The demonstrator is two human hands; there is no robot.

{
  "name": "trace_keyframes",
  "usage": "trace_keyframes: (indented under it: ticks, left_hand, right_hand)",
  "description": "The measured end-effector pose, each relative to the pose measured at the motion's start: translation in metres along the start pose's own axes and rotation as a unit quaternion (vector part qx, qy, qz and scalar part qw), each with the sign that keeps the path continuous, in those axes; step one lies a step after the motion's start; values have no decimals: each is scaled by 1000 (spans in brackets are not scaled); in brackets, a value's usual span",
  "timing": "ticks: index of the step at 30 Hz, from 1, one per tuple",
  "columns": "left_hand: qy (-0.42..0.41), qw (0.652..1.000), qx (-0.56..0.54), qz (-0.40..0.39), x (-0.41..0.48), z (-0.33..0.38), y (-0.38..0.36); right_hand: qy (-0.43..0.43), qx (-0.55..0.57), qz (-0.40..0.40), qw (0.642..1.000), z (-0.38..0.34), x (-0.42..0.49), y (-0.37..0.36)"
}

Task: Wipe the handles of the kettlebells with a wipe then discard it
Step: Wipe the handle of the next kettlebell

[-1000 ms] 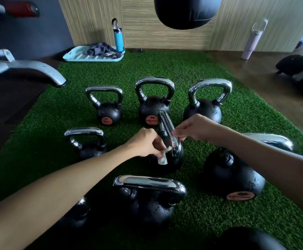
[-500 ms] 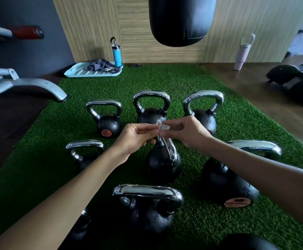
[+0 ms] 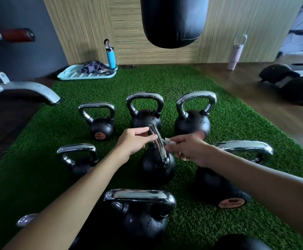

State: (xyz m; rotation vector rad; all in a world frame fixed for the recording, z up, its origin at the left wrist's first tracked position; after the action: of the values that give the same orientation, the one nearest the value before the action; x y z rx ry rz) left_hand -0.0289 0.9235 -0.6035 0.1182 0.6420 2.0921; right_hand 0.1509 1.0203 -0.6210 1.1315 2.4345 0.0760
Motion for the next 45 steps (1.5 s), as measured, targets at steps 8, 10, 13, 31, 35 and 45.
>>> trace_keyframes:
  ticks: [8,10,13,31,35,45]
  left_hand:
    - [57,997,-35,-24,4,-6,8]
    - [60,997,-25,-30,5,-12,14]
    - [89,994,-44,-54,7,-22,21]
    - [122,991,-20,-56,3,-92,80]
    - [86,994,-13,-63,-3,-85,81]
    - [32,997,-9,-68,2,-84,74]
  right_hand:
    - [19,-4,39,999,-10,0,-26]
    - [29,-16,48,998,-12,1,-36]
    - [55,-26,40,997,-16,5,-52]
    - [145,-193,121,963,-27,89,-71]
    - [166,-258,113,945,-17,95,-98]
    - [225,-162,96,956,-34,98,-110]
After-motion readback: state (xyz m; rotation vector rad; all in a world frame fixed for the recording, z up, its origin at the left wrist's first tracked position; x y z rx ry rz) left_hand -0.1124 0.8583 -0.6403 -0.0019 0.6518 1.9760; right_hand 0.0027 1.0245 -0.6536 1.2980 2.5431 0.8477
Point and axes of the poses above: each hand's wrist, its own x-axis towards the middle knuckle, its own y-axis out of the back of the hand, z = x × y, the point moved 5 cm from there along x, towards the middle knuckle, and after that the axes turned 1 degree about x, right-handed, at the moved point
